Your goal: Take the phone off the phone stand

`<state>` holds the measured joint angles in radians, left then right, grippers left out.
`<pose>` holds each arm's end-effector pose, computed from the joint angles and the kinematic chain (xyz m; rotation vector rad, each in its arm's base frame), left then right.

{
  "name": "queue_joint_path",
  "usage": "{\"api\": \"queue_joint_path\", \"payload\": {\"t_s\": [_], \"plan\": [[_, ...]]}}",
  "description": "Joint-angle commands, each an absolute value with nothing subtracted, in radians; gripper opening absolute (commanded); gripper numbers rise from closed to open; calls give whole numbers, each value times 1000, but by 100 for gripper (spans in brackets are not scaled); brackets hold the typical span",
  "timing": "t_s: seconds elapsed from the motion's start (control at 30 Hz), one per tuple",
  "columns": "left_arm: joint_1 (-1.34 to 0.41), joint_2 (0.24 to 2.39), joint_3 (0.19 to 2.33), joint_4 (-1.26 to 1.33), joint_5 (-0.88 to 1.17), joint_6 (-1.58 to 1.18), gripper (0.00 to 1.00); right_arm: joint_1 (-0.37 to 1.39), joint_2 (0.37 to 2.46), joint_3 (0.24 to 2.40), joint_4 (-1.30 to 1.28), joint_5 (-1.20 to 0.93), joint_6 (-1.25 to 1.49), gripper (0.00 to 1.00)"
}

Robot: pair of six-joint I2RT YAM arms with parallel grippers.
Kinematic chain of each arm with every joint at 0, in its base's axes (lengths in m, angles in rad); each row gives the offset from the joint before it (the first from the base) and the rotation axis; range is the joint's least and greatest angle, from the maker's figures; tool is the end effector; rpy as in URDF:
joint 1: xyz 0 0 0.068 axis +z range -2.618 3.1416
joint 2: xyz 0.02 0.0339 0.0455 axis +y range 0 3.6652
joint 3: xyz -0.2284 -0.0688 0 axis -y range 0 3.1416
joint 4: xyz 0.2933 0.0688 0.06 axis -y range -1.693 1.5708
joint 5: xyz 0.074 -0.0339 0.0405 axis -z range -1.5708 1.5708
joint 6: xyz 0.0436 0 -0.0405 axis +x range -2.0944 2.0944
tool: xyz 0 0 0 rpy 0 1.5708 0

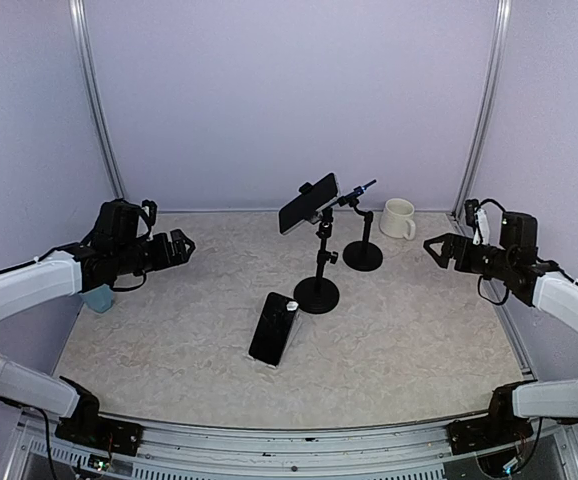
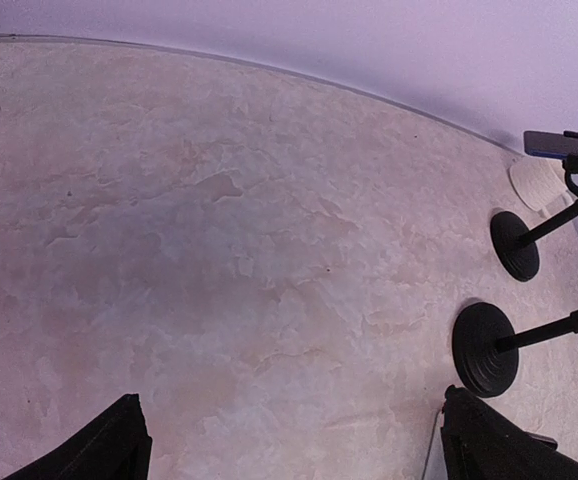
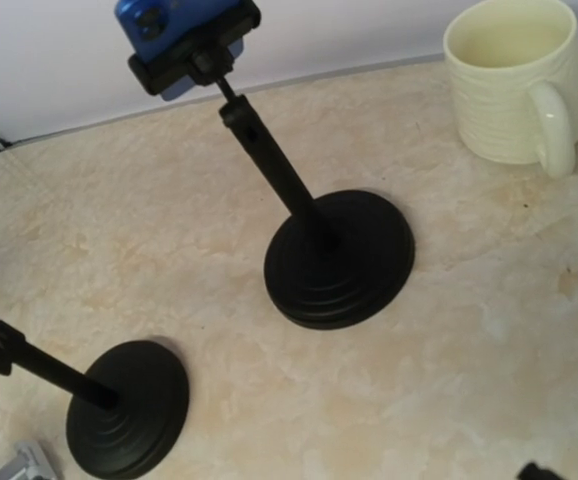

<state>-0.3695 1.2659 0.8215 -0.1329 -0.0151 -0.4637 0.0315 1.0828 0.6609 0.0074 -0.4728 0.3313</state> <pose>0.3178 -0.1224 0.1953 -0.1118 2.1821 -0.4642 0.3075 0.0296 0.2044 -0.0121 2.0044 0.7023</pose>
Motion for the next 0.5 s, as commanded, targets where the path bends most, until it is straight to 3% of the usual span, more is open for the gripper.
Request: {"api": "queue_joint_path", "payload": {"t_s": [0.0,0.47], "plan": [[-378,1252,796,-55,55,-458,99,27,1090,650,30,-455,339,100],[-386,1175,710,-22,199,-404,99,-9,1121,629,93,-565,424,100]]}}
